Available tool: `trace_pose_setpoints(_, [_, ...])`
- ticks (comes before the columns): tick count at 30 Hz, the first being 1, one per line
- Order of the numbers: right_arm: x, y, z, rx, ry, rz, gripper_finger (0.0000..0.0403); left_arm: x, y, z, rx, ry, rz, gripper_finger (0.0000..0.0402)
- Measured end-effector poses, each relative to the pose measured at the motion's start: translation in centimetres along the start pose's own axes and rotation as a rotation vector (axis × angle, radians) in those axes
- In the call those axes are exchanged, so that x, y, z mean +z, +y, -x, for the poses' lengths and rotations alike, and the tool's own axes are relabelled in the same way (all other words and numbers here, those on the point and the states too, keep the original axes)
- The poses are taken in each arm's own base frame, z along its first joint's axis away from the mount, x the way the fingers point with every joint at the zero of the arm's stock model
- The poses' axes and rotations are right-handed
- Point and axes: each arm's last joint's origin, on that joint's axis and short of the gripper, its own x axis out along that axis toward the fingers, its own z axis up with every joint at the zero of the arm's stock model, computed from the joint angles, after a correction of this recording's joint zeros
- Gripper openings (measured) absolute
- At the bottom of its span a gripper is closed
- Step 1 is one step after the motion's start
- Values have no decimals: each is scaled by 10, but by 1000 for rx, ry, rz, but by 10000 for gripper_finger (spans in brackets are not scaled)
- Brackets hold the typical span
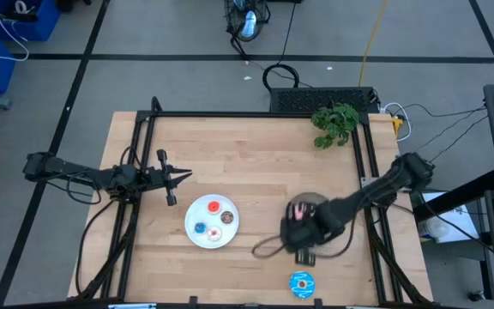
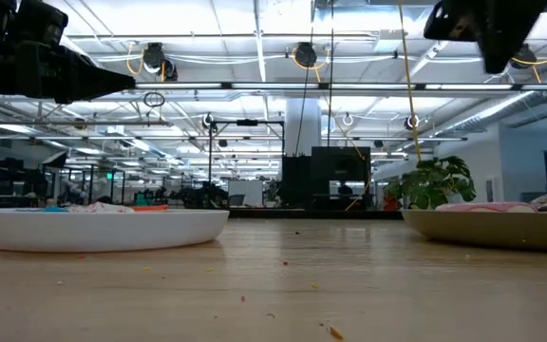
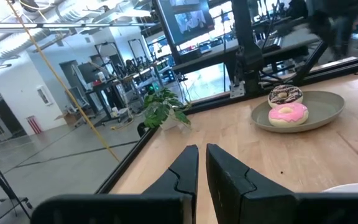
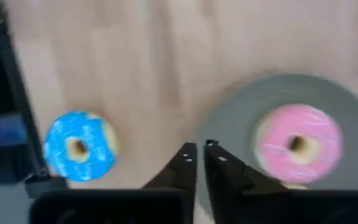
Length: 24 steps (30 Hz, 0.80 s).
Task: Pick & Place donuts
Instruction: Put the large blue donut on the gray plate
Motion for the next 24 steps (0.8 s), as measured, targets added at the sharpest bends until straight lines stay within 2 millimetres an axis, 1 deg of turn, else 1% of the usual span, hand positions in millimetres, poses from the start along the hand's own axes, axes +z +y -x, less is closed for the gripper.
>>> trace_pose_setpoints(2, [3,14,-7,11,36,40,9,0,0,0,1,0,0,37])
trace_pose_setpoints(4, [5,25,-13,24,63,60,19,0,0,0,1,0,3,37])
trace_pose_setpoints(7, [8,34,-20,30,64,68,30,0,0,0,1,1,3,37])
trace_pose_setpoints(12, [6,48,-23,77,25,109,27,0,0,0,1,1,4,37])
trace_pose_setpoints(14, [6,51,-22,82,1,122,25,0,0,0,1,1,4,37])
trace_pose_setpoints(17, [6,50,-19,89,-7,118,25,0,0,0,1,1,4,37])
trace_pose_setpoints(24, [1,55,-19,123,22,103,15,0,0,0,0,1,4,37])
